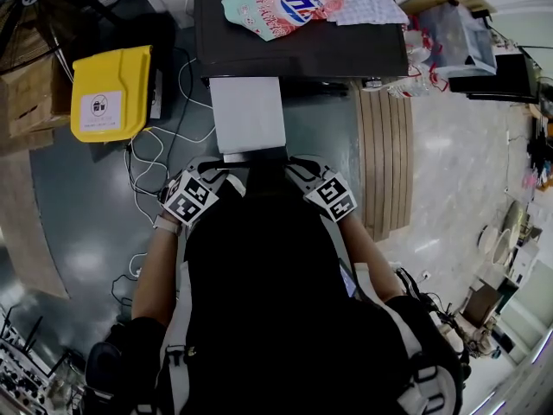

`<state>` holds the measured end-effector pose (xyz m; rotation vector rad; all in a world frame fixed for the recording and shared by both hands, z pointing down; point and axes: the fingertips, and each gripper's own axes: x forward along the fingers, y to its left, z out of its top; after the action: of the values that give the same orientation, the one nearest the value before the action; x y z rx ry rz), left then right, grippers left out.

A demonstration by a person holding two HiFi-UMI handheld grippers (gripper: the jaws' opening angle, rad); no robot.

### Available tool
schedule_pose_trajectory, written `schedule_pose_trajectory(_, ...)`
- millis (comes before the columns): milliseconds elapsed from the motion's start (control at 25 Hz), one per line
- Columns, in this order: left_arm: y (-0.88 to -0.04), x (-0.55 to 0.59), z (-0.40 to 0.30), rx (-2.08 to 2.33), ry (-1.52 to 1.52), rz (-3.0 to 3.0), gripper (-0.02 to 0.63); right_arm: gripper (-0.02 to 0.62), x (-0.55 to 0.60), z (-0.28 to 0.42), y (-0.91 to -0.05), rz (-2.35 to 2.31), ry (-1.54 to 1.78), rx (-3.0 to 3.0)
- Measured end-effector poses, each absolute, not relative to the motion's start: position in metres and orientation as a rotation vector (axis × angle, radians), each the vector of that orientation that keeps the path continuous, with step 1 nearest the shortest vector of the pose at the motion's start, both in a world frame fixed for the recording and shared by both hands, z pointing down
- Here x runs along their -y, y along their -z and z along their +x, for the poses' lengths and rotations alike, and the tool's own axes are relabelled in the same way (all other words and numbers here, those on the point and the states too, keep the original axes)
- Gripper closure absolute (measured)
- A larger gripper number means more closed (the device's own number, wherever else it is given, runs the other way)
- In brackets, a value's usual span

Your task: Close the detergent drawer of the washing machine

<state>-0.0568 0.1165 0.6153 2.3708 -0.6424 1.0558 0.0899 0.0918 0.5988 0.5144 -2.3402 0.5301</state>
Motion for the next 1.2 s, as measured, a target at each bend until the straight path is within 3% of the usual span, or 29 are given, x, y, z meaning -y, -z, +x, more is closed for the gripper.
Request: schedule_pose_trajectory(1200, -0.613, -0.044, -0.076, 0.664, -1.165, 2.353, 0.512, 0.494, -0.02, 0.071, -0.597, 0.581, -0.544, 2.355)
